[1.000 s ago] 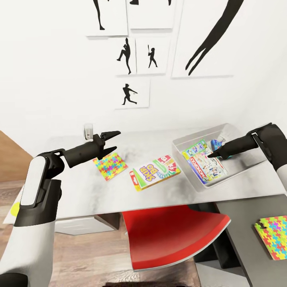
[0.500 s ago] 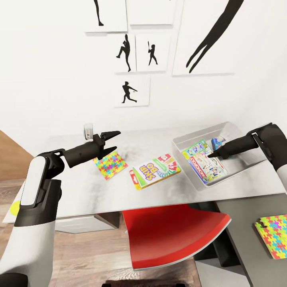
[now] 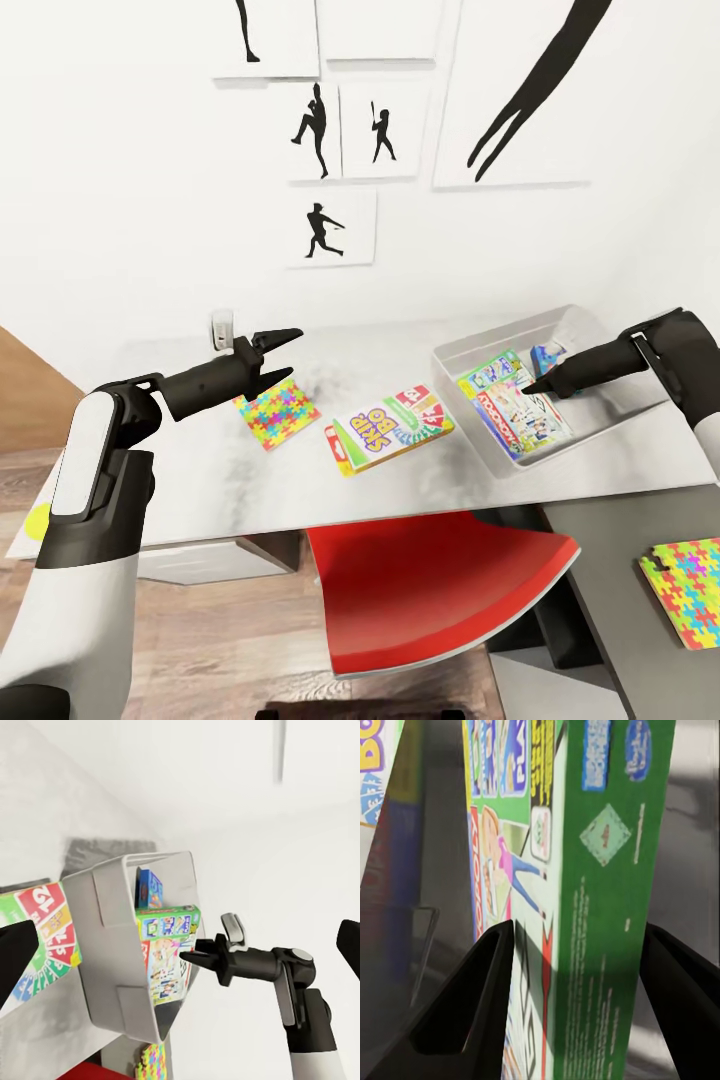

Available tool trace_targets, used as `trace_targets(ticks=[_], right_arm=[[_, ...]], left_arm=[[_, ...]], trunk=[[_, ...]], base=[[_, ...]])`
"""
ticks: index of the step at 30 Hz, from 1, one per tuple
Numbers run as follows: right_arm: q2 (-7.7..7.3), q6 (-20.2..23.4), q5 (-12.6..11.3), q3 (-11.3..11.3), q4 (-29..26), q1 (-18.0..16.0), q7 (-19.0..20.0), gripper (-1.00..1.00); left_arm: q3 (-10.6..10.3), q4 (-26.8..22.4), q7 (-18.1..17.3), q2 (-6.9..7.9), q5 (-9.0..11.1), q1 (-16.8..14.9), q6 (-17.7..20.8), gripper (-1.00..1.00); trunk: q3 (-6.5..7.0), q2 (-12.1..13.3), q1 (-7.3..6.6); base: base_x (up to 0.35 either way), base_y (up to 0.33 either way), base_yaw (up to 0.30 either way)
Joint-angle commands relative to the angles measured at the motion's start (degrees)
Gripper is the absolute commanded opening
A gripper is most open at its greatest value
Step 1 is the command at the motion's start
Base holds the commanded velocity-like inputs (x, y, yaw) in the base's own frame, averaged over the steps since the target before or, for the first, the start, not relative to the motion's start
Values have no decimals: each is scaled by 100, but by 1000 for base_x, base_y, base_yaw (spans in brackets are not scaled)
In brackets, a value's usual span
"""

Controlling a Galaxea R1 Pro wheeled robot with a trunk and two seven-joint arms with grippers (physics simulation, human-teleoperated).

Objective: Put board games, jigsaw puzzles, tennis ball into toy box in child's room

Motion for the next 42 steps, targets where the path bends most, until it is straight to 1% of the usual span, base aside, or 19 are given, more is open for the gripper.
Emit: trace_targets(ticks=[1, 6, 15, 16, 25, 37, 41, 42], right_arm=[[-2, 57, 7, 12, -8, -6, -61, -100], [-1, 60, -5, 12, -7, -4, -180, -100], [0, 61, -23, 12, -8, -2, -232, -100], [2, 61, -23, 12, -8, -2, -233, 100], [20, 60, -29, 12, -7, -2, -237, 100], [3, 62, -36, 2, -21, -10, -255, 100], [-3, 62, -37, -50, -41, -36, -312, 100], [-8, 62, -36, -111, -62, -54, -380, 100]], left_arm=[[5, -4, 60, 0, 61, -5, 15, 100], [5, -4, 60, 0, 57, -5, 14, 100], [3, -4, 60, -2, 56, -5, 15, 100], [3, -4, 60, -1, 56, -5, 15, 100], [0, -4, 60, 0, 55, -5, 15, 100], [-2, -4, 60, 4, 55, -5, 15, 100], [-3, -4, 60, 8, 55, -2, 15, 100], [-3, -4, 60, 10, 55, 1, 15, 100]], trunk=[[-16, -11, 3], [-46, -11, 3], [-59, -11, 3], [-59, -11, 3], [-60, -11, 3], [-61, -11, 3], [-61, -11, 3], [-61, -11, 3]], base=[[0, 0, 0], [0, 0, 0], [0, 0, 0], [0, 0, 0], [0, 0, 0], [0, 0, 0], [0, 0, 0], [0, 0, 0]])
